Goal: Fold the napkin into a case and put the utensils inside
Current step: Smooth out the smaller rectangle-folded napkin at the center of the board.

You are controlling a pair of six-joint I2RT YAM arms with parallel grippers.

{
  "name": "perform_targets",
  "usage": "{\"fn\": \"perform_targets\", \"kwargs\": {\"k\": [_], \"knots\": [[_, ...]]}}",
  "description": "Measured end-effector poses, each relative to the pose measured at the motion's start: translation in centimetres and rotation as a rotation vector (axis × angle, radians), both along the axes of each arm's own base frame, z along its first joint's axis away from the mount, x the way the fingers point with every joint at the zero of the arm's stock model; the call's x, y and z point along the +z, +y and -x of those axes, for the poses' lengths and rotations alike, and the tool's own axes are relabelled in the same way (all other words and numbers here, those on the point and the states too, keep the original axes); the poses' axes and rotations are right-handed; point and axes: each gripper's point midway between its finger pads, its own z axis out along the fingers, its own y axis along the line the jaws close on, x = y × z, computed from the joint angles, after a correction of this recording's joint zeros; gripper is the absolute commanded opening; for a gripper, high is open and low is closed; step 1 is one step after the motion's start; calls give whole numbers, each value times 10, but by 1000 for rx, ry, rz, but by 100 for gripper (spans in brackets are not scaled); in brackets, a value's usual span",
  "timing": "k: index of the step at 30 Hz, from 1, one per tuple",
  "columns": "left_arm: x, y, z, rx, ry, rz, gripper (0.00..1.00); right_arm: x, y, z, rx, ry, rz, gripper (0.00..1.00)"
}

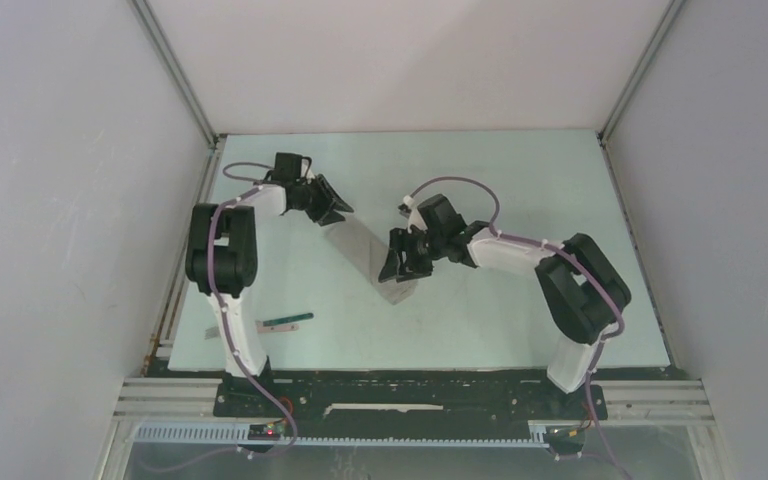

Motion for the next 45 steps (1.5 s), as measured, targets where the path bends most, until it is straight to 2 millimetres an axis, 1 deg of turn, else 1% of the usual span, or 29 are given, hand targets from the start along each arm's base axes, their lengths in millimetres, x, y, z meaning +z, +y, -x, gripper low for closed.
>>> {"fn": "perform_targets", "kwargs": {"k": [2,3,4,6,7,9,11,12,13,15,17,19,21,22,24,25,27,30,31,33,35,37,39,42,44,45], "knots": [[8,5,-3,-9,-19,-44,49,21,1,-1,5,-33,-39,69],[16,9,-2,-14,-32,-71,49,32,0,-4,2,-53,-60,70],[24,12,1,-19,-44,-91,50,39,-2,-7,-4,-68,-73,70],[46,17,10,-27,-81,-125,52,50,-11,-21,-28,-94,-88,70],[61,20,17,-29,-116,-141,53,51,-17,-31,-46,-100,-87,69],[85,25,36,-31,-170,-157,54,46,-26,-43,-70,-97,-74,63],[103,29,59,-29,-221,-161,54,36,-34,-54,-86,-84,-54,60],[106,30,69,-30,-236,-158,53,29,-38,-58,-91,-76,-42,58],[105,31,82,-28,-243,-150,50,21,-40,-60,-94,-61,-28,55],[90,32,101,-22,-214,-137,39,7,-41,-55,-84,-29,-5,48],[59,32,116,-6,-138,-127,28,-3,-39,-50,-69,-9,12,45],[26,32,127,7,-32,-116,22,-10,-35,-44,-54,7,26,45],[0,30,131,25,62,-103,21,-13,-32,-40,-48,6,39,44],[-10,30,131,34,93,-98,21,-13,-30,-38,-46,5,43,44],[-26,27,129,46,140,-90,23,-14,-23,-35,-44,1,43,44],[-31,26,128,49,156,-84,25,-15,-20,-32,-45,-1,47,45],[-32,21,118,47,160,-65,27,-19,-11,-24,-56,3,57,48],[-29,14,90,43,128,-53,33,-29,5,-5,-69,20,73,50],[-28,14,84,42,120,-56,33,-30,10,1,-74,25,74,51],[-25,13,68,44,102,-65,37,-29,20,11,-90,28,60,53],[-21,13,52,43,85,-75,42,-27,26,16,-110,30,50,56],[-17,15,41,38,62,-94,43,-25,28,18,-121,28,49,58],[-14,17,38,24,60,-117,44,-22,25,16,-135,18,58,61],[-8,21,37,5,44,-154,48,-16,17,15,-135,-15,84,64],[-6,27,50,-4,40,-187,50,-8,8,15,-126,-56,113,65],[-4,30,60,-9,39,-202,51,-3,5,16,-120,-74,123,66]]}}
